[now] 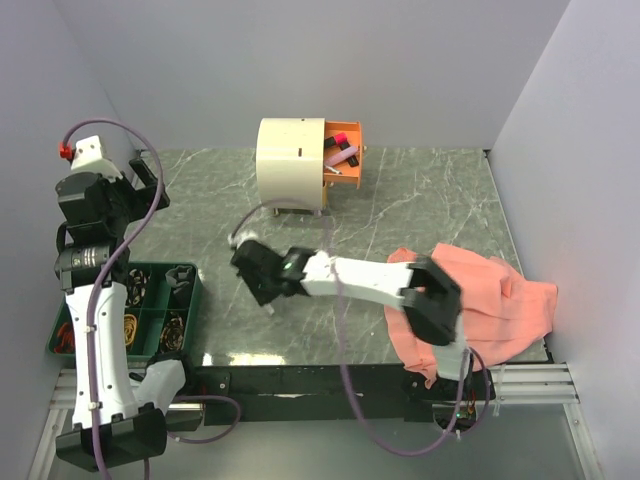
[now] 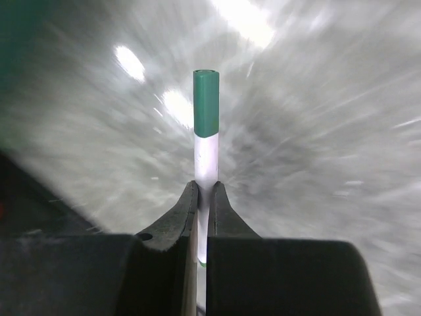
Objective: Sort the stationery into containers
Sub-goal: Pick up the pen from the center of the board, then place the pen in the drawer.
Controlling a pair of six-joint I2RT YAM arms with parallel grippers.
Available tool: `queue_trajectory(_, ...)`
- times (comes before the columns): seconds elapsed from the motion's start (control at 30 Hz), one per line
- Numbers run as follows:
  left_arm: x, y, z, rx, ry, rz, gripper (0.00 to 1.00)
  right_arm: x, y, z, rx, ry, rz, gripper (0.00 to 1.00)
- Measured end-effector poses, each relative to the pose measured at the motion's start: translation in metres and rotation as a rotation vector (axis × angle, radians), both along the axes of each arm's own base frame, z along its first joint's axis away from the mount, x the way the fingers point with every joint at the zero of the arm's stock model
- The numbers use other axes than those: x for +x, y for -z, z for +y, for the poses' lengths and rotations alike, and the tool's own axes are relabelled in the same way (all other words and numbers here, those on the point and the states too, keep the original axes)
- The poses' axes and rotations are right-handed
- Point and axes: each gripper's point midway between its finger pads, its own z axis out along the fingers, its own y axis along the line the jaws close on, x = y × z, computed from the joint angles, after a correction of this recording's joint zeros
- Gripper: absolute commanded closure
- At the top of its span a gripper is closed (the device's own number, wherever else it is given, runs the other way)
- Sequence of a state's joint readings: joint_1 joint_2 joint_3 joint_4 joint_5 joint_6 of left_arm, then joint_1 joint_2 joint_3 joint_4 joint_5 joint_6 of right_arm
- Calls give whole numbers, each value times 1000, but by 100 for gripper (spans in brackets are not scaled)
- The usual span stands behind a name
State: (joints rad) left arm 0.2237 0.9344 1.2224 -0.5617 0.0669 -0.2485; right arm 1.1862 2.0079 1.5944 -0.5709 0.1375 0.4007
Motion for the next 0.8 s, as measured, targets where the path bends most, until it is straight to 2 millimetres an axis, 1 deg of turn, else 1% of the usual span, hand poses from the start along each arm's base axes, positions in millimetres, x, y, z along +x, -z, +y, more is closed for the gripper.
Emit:
queue_trajectory(0.03, 1, -1, 0, 1, 4, -2, 1, 7, -25, -1, 49, 3, -27, 100)
queue_trajectory(0.13, 4, 0, -3, -3, 20, 5, 0, 34, -127, -11, 259, 26, -163, 100)
queue_trajectory(0.17, 5, 2, -4, -6, 29, 10, 0, 40, -156, -16, 316, 34, -206, 100)
queue_trajectory(0.23, 10, 7, -8, -19, 57, 26, 1, 62, -222, -36, 436, 80, -319, 100)
queue_trajectory(0.27, 11, 9, -11, -25, 73, 33, 1, 72, -251, -45, 487, 105, -371, 100)
queue_trajectory(0.3, 14, 12, -14, -33, 94, 42, 0, 85, -275, -57, 525, 135, -419, 100)
queue_trajectory(0.37, 19, 17, -23, -45, 135, 59, 1, 113, -308, -81, 566, 207, -496, 100)
queue_trajectory(0.4, 21, 19, -26, -48, 149, 65, 1, 132, -317, -97, 567, 255, -529, 100)
queue_trajectory(0.43, 23, 21, -30, -53, 164, 71, 1, 150, -321, -113, 559, 304, -551, 100)
queue_trajectory(0.5, 27, 21, -33, -57, 183, 78, 0, 185, -318, -144, 523, 399, -574, 100)
queue_trajectory(0.53, 29, 21, -33, -56, 187, 80, 1, 204, -313, -160, 501, 447, -579, 100)
queue_trajectory(0.57, 30, 21, -33, -55, 190, 80, 1, 217, -307, -172, 481, 480, -578, 100)
queue_trajectory(0.67, 32, 22, -34, -49, 203, 83, 0, 257, -278, -207, 408, 574, -546, 100)
queue_trajectory(0.73, 32, 22, -36, -48, 215, 82, 1, 276, -261, -220, 373, 606, -520, 100)
queue_trajectory(0.8, 32, 21, -37, -49, 222, 82, 1, 289, -248, -226, 353, 618, -494, 100)
